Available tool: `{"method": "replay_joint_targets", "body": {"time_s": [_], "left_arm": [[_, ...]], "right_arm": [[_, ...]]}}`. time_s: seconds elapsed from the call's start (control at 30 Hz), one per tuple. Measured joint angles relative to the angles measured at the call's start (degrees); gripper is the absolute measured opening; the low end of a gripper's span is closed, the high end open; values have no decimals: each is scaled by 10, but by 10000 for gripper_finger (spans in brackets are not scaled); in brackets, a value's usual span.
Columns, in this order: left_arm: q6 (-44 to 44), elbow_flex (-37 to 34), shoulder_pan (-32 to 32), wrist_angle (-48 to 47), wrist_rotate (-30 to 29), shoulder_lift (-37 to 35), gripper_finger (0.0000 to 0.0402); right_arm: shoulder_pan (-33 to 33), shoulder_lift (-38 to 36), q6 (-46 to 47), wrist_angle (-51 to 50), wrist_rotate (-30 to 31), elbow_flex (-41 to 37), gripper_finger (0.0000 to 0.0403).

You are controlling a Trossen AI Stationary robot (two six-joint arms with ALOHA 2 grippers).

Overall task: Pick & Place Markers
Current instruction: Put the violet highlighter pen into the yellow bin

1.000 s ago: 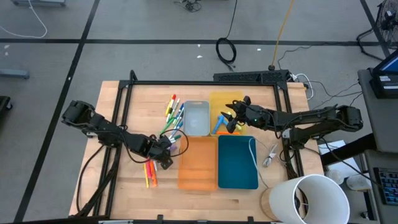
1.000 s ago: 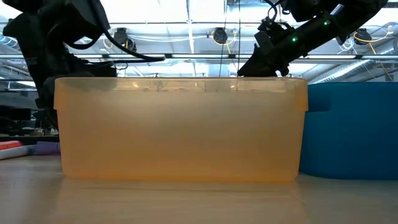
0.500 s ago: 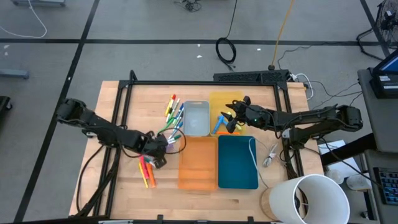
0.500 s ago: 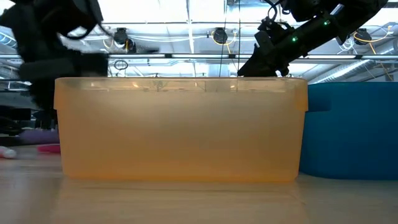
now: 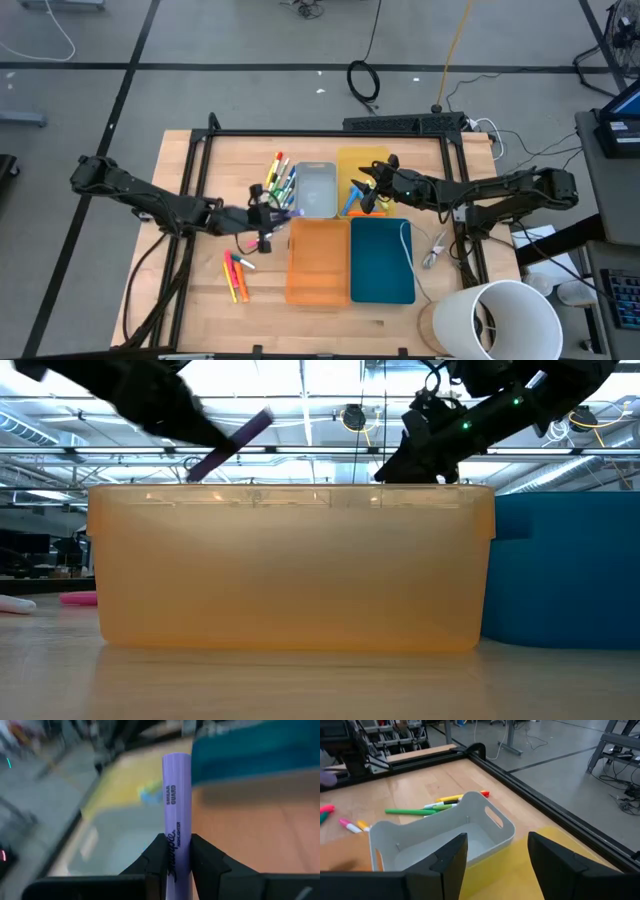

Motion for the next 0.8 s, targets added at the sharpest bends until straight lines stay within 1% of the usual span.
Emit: {"method": "replay_joint_targets", "body": {"time_s": [0.07, 0.13, 0.2, 0.27, 0.33, 0.43, 0.53, 0.6, 0.73, 0.8], "left_arm": [[47, -1, 33, 59, 56, -1, 63], [71, -1, 76, 107, 140, -1, 63], [78, -2, 121, 156, 238, 0, 63], [74, -1, 162, 207, 324, 7, 63], [62, 0, 191, 232, 376, 21, 63], [50, -2, 213, 244, 413, 43, 63], [44, -1, 217, 256, 415, 68, 63], [44, -1, 217, 273, 415, 86, 63], [42, -1, 217, 299, 416, 107, 63], [40, 2, 217, 301, 416, 114, 63]], "right_arm": [[0, 14, -9, 17, -2, 0, 196], [0, 25, -23, 41, -29, 0, 196], [0, 37, -32, 79, -71, 0, 196], [3, 51, -47, 124, -114, 0, 196], [9, 62, -69, 171, -142, 0, 196], [23, 82, -117, 245, -150, 0, 196], [38, 105, -169, 317, -150, 0, 196], [48, 115, -187, 352, -155, 0, 196], [60, 131, -186, 396, -197, 1, 196], [65, 138, -178, 400, -200, 6, 196]]}}
